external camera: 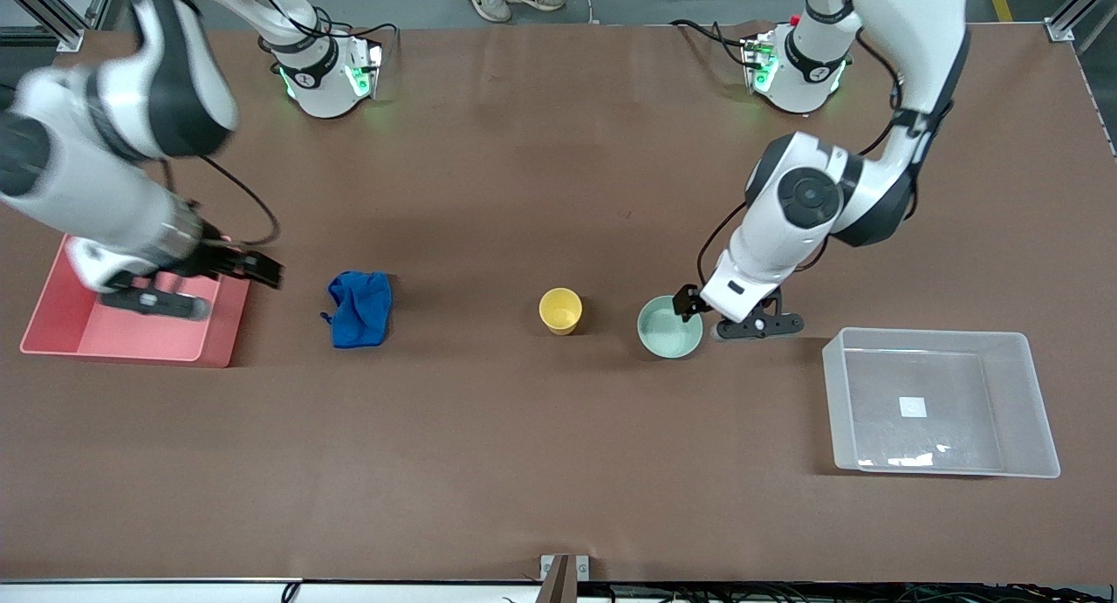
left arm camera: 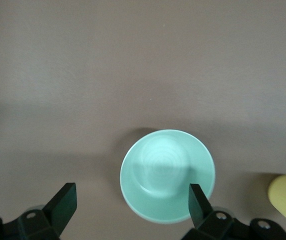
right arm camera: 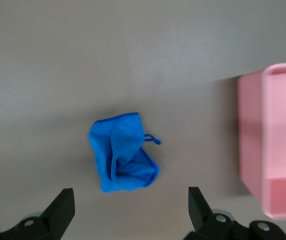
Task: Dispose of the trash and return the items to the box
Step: 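Grasp the green cup with the left gripper while the right gripper grasps the cloth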
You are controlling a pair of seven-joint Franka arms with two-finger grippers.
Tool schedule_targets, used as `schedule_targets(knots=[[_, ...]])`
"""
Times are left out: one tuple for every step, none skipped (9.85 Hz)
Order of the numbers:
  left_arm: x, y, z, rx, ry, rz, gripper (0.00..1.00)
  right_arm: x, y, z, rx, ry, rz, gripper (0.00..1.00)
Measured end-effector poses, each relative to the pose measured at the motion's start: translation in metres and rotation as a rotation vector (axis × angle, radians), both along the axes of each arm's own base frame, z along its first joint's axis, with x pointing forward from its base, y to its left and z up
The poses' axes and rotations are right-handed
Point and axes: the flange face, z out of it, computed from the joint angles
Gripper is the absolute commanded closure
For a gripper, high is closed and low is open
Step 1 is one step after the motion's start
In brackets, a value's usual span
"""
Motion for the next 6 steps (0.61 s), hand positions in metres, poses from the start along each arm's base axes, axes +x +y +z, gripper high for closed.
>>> schedule_targets(knots=[[-0.003, -0.003, -0.035, 0.007, 0.013, 0.01, 0.31, -0.012, 0.009, -0.052, 0.006, -0.009, 0.009, 0.01], [-0.007, -0.005, -0.063, 0.018, 0.034, 0.008, 0.49, -0.022, 0.013, -0.095, 0.011, -0.019, 0.013, 0.08], [-0.01, -0.005, -0.081, 0.026, 0.055, 0.006, 0.74, -0.026, 0.013, -0.13, 0.018, -0.027, 0.011, 0.35], [-0.012, -0.005, -0.09, 0.029, 0.068, 0.005, 1.0, -0.027, 0.013, -0.159, 0.024, -0.033, 0.008, 0.67], [-0.012, -0.005, -0.091, 0.029, 0.069, 0.005, 1.0, -0.029, 0.013, -0.181, 0.028, -0.033, 0.007, 0.9], [-0.01, -0.006, -0.089, 0.027, 0.064, 0.004, 1.0, -0.03, 0.014, -0.191, 0.029, -0.027, 0.008, 0.97]])
